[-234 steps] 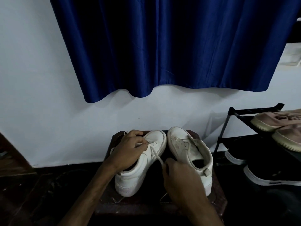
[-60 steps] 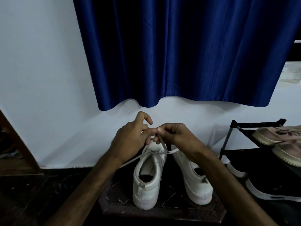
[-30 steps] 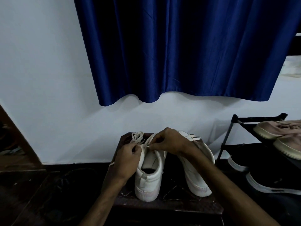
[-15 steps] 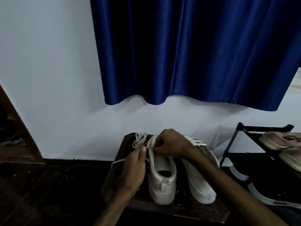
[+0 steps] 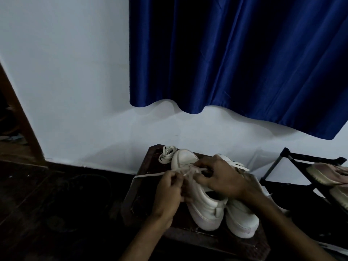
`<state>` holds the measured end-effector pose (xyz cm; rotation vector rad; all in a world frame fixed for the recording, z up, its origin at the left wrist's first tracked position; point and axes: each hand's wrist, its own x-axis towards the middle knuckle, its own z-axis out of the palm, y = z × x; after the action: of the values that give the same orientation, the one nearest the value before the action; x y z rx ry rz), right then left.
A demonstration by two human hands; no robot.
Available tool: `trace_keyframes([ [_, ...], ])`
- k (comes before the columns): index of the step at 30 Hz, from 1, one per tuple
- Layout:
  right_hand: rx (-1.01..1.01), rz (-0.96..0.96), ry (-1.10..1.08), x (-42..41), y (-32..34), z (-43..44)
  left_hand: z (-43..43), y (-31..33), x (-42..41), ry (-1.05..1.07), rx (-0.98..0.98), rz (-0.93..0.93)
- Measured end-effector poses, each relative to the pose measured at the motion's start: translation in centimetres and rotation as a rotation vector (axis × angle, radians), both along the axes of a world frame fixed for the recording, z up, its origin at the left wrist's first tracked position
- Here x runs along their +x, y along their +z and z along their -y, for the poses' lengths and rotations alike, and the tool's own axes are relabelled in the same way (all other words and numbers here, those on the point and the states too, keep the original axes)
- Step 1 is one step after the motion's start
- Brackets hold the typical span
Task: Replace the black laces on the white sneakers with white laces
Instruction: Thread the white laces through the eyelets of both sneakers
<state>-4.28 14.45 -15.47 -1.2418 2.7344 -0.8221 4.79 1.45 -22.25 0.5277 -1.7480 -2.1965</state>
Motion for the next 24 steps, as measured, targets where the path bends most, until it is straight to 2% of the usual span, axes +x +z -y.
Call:
trace_keyframes([
  [1, -0.011, -0.027, -0.012, 0.0, -0.3, -0.1, 0.2, -0.3, 0.6, -0.009, 0.084, 0.011],
  [3, -0.026, -0.008, -0.025, -0.1, -0.7, -0.1, 1.2, -1.5, 2.1, 0.043, 0.07, 0.038],
  [7, -0.033, 0.043, -0.041, -0.1, -1.0, 0.2, 3.0, -2.2, 3.5, 0.038, -0.275, 0.095],
  [11, -0.006, 0.007, -0.07, 0.2, -1.1, 0.0, 2.1, -0.3, 1.8, 0.132, -0.836, -0.006],
  [13, 0.019, -0.028, -0.063, 0.5, -0.9, 0.2, 1.6, 0.0, 0.4, 0.146, -0.93, -0.052],
  [15, 0.028, -0.037, -0.044, 0.7, -0.7, 0.4, 1.2, -0.4, -0.8, 0.07, -0.908, -0.104],
  [17, 0.032, -0.031, -0.044, 0.8, -0.6, 0.5, 1.4, -0.9, -0.8, 0.011, -0.781, -0.177],
  [20, 0.032, -0.024, -0.075, 0.8, -0.4, 0.4, 2.4, -1.4, 1.1, -0.069, -0.48, -0.297],
  [21, 0.025, -0.024, -0.076, 0.8, -0.4, 0.4, 2.9, -1.3, 1.9, -0.08, -0.291, -0.339],
  [24, 0.021, -0.038, -0.088, 0.7, -0.5, 0.4, 5.1, -0.5, 3.6, 0.026, 0.585, -0.46],
])
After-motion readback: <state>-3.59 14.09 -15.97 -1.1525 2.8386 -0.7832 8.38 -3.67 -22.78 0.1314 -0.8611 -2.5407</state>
